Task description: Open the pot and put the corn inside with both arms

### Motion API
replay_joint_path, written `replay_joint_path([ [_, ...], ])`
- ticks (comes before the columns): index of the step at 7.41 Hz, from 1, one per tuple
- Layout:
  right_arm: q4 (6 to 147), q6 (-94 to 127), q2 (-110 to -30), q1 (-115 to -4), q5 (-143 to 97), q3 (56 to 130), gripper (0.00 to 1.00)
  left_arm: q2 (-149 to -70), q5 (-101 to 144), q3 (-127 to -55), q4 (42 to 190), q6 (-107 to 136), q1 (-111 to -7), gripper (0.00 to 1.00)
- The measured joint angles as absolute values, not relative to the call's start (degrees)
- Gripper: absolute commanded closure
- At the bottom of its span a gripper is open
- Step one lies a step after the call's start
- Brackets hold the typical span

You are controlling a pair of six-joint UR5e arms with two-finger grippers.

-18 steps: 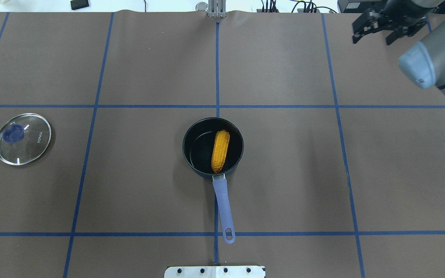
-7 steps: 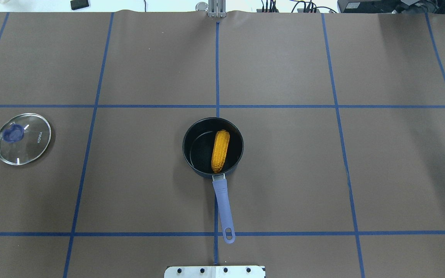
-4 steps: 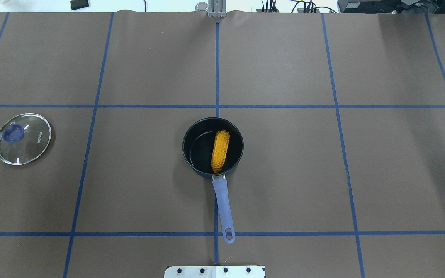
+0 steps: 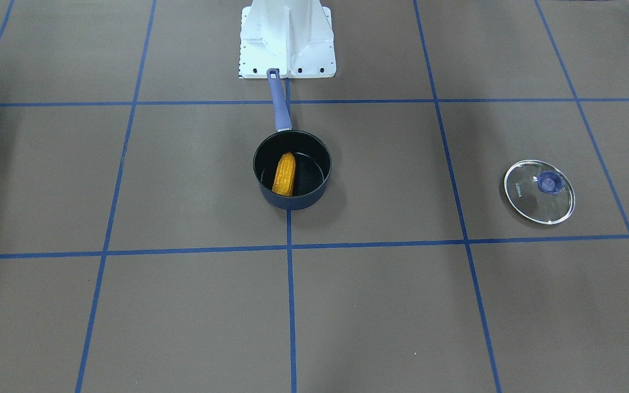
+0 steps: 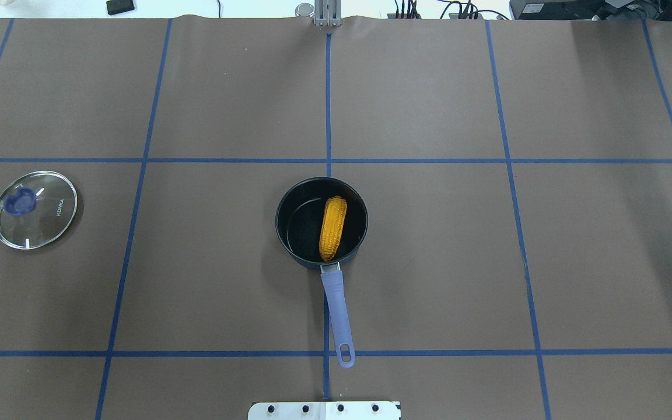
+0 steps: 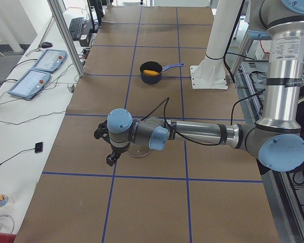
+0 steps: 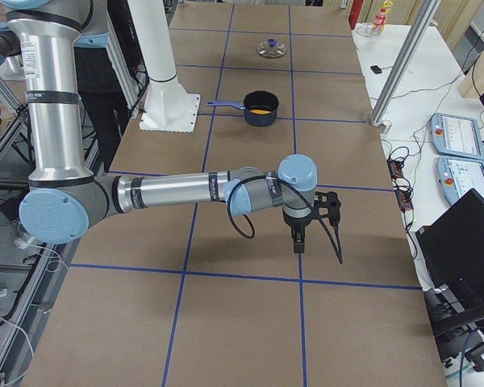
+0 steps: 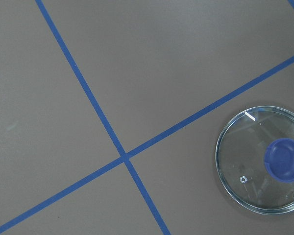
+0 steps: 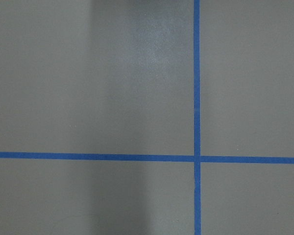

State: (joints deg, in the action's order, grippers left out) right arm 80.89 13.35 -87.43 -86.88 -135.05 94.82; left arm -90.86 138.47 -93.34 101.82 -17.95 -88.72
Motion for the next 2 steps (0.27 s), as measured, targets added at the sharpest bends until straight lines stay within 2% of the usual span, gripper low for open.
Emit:
replay_joint_path([
  [2, 80.9, 13.4, -87.4, -86.9, -135.1, 94.8, 0.00, -90.9, 138.5, -93.9, 101.7, -17.7, -88.8, 0.03],
])
